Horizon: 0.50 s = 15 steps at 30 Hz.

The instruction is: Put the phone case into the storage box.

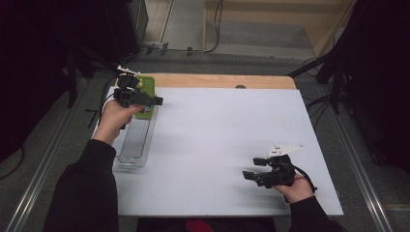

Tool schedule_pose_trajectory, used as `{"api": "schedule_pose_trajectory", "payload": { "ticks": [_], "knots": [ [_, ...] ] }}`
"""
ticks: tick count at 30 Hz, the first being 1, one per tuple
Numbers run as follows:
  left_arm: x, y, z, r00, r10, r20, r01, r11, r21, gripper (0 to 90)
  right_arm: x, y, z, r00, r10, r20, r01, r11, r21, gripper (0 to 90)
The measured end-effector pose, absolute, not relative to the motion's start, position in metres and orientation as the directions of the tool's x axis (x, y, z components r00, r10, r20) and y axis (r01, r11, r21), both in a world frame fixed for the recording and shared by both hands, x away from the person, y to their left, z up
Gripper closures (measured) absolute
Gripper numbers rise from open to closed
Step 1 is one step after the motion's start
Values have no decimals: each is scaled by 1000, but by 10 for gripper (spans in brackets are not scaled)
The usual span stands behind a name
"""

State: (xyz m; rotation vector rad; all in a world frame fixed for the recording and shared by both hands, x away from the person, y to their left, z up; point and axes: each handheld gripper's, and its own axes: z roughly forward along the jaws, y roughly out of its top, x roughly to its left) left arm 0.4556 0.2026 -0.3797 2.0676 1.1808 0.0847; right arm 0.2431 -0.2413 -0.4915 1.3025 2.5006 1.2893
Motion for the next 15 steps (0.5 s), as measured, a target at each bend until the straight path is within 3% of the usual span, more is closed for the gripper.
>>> {"api": "schedule_pose_trajectory", "payload": {
  "ticks": [15],
  "knots": [
    [440, 181, -386, 655, 694, -299, 676, -362, 642, 146, 242, -243, -490, -637, 704, 313, 660, 289, 693, 242]
  ]
}}
